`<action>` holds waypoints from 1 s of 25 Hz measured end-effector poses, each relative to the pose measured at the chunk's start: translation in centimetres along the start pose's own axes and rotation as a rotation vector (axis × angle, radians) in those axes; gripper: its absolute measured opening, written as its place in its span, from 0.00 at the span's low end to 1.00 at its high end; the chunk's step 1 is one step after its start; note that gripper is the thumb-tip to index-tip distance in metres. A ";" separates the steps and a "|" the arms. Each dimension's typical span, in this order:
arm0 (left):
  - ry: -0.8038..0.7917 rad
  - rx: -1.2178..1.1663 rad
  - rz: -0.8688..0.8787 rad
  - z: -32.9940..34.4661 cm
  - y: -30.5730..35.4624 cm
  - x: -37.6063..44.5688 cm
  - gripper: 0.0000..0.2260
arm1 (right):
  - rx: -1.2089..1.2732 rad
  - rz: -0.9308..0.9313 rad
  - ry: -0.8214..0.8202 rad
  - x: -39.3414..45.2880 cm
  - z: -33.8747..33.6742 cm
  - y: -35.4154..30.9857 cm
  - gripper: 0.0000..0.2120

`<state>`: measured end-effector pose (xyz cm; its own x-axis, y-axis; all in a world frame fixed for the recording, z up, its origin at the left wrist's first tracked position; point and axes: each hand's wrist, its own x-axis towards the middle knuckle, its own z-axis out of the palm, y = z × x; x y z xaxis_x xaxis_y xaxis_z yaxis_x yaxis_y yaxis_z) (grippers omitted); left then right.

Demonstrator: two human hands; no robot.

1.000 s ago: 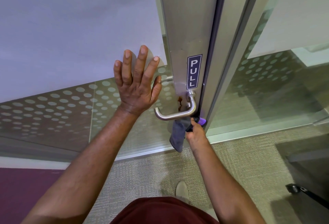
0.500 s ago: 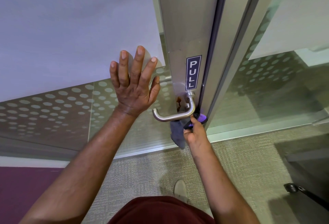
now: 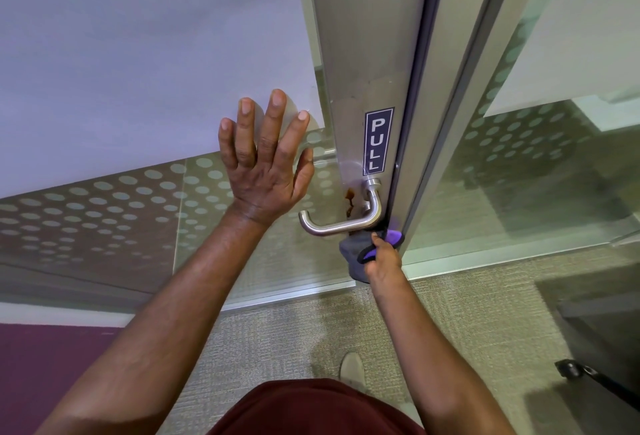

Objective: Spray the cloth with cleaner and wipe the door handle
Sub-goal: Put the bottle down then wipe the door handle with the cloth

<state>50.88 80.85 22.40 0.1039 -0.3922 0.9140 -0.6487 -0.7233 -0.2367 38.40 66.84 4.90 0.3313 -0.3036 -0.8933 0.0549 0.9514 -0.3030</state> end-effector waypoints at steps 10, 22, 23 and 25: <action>-0.004 -0.015 -0.023 -0.1 0.0 0.2 0.25 | -0.179 -0.478 -0.129 -4.1 -0.4 -0.7 0.12; -0.010 -0.003 -0.044 -0.1 0.1 0.1 0.24 | -0.209 -0.814 -0.304 -9.4 0.0 -2.5 0.12; -0.008 0.003 -0.043 -0.1 0.1 0.1 0.23 | -0.216 -0.852 -0.326 -9.6 0.1 -2.4 0.13; -0.004 -0.005 -0.042 -0.1 0.1 0.1 0.23 | -0.262 -0.946 -0.342 -9.6 -0.1 -2.1 0.12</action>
<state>50.74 80.80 22.50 0.1336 -0.3638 0.9218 -0.6478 -0.7360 -0.1966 35.03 67.72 14.13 0.5110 -0.8507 -0.1236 0.2388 0.2786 -0.9303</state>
